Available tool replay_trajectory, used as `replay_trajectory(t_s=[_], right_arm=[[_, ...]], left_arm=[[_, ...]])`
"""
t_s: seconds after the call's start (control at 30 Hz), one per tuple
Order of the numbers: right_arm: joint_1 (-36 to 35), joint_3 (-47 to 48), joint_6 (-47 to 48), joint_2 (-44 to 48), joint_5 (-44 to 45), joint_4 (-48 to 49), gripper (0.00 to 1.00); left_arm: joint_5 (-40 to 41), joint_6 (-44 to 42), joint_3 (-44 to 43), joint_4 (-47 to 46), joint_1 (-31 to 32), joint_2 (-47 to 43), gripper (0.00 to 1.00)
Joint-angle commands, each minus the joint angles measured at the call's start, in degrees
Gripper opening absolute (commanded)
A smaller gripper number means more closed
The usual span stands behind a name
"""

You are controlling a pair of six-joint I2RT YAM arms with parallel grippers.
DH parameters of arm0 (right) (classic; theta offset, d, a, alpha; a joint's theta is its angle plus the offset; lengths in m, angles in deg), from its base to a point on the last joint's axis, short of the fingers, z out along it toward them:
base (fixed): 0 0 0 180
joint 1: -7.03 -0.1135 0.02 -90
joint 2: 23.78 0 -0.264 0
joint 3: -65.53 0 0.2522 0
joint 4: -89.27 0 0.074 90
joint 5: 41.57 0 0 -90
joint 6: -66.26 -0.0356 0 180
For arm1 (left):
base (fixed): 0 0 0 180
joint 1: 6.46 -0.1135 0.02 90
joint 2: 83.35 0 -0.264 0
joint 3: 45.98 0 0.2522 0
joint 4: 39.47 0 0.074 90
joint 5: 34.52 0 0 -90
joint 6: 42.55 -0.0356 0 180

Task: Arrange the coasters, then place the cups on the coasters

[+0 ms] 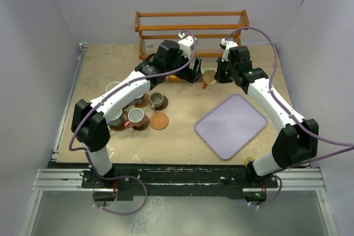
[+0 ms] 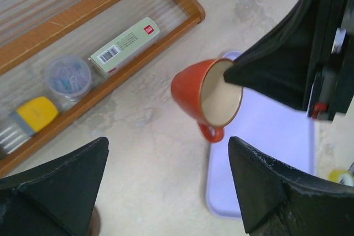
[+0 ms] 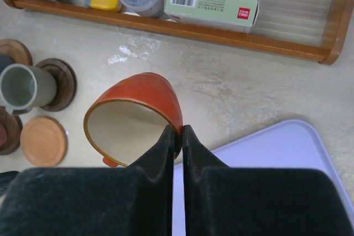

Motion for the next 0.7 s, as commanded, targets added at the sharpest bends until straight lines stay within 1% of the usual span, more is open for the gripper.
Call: replay_trajectory(t_s=[0.0, 0.13, 0.23, 0.4, 0.67], right_arm=[[-3.13, 0.93, -5.79, 0.85, 6.61, 5.22, 0.00], [-5.91, 1.89, -6.93, 0.85, 10.45, 5.20, 0.00], [-7.56, 2.97, -7.36, 0.48, 12.48, 4.38, 0.00], [-8.97, 4.49, -8.42, -0.41, 13.64, 2.76, 0.00], [-10.10, 6.40, -9.01, -1.34, 13.34, 1.03, 0.00]], left_arm=[[1.35, 8.91, -5.34, -0.22, 0.26, 2.64, 0.85], [3.45, 9.88, -7.53, 1.21, 0.60, 4.78, 0.82], [3.86, 10.38, -8.17, 1.93, 0.73, 5.63, 0.77], [4.89, 10.82, -9.14, 3.33, 0.86, 7.03, 0.64], [5.72, 10.97, -9.94, 3.89, 0.87, 8.81, 0.46]])
